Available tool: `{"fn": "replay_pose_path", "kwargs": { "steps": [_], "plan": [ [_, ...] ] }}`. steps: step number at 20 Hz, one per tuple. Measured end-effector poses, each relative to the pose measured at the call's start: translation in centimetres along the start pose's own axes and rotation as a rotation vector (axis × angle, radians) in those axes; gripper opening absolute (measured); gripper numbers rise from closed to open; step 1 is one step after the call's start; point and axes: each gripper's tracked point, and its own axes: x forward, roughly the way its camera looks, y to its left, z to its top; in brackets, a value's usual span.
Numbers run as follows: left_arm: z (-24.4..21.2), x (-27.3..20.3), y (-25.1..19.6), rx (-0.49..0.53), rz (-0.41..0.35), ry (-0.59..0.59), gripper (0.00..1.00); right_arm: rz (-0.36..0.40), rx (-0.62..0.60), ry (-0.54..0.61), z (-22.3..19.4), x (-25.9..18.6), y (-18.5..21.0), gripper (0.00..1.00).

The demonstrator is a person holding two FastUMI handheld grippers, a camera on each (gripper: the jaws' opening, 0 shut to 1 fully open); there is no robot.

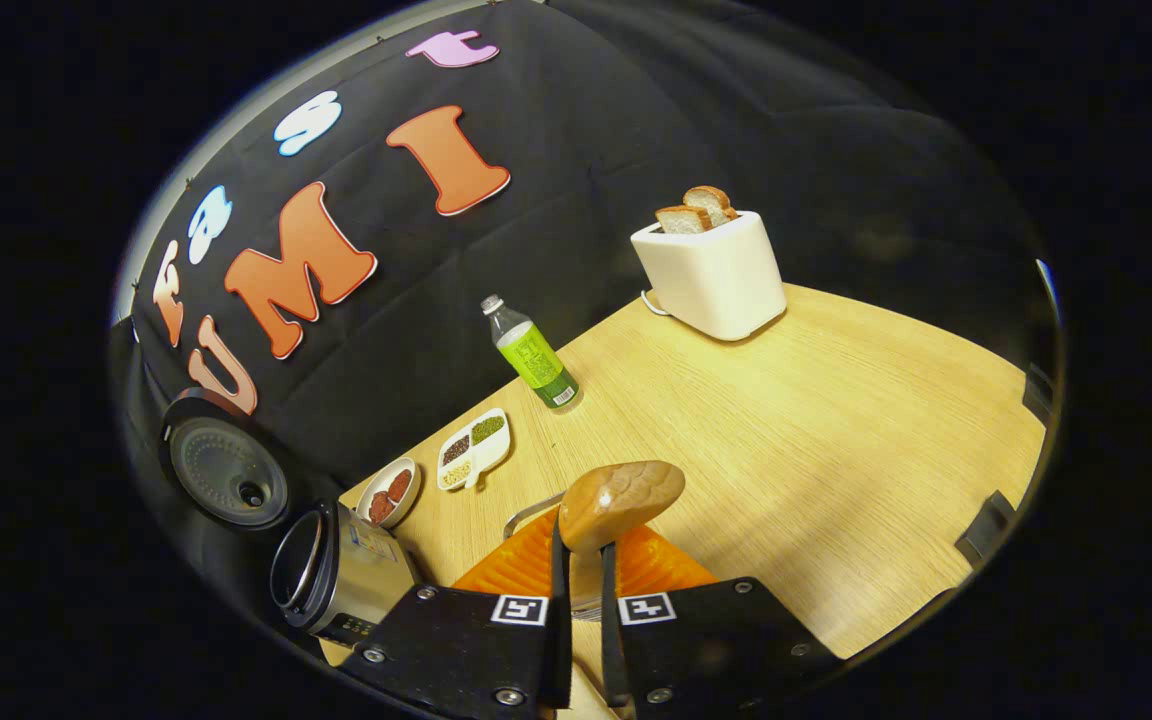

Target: Close the left gripper, press the button to open the rice cooker; take a wooden spoon from the chopstick holder with the right hand, scoop a spoonful of rice and pour it into the rice cooker, then put the wooden spoon back into the chopstick holder.

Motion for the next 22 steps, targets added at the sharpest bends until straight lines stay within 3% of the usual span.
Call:
{"fn": "replay_pose_path", "kwargs": {
  "steps": [4,8,13,22],
  "plan": [
    [0.2,-0.6,1.0,-0.031,0.016,-0.003,0.96,0.002,-0.072,-0.011,1.4,-0.4,1.1,0.02],
    [0.8,-1.1,1.9,-0.052,0.004,-0.036,1.0,0.009,-0.153,-0.06,4.0,-2.6,2.9,0.02],
    [1.3,-1.1,3.1,-0.06,-0.049,-0.055,0.96,0.015,-0.23,-0.143,6.3,-7.0,5.6,0.02],
    [1.1,-0.6,7.3,-0.057,-0.134,-0.069,0.96,0.026,-0.266,-0.19,4.4,-15.1,10.0,0.02]
  ]
}}
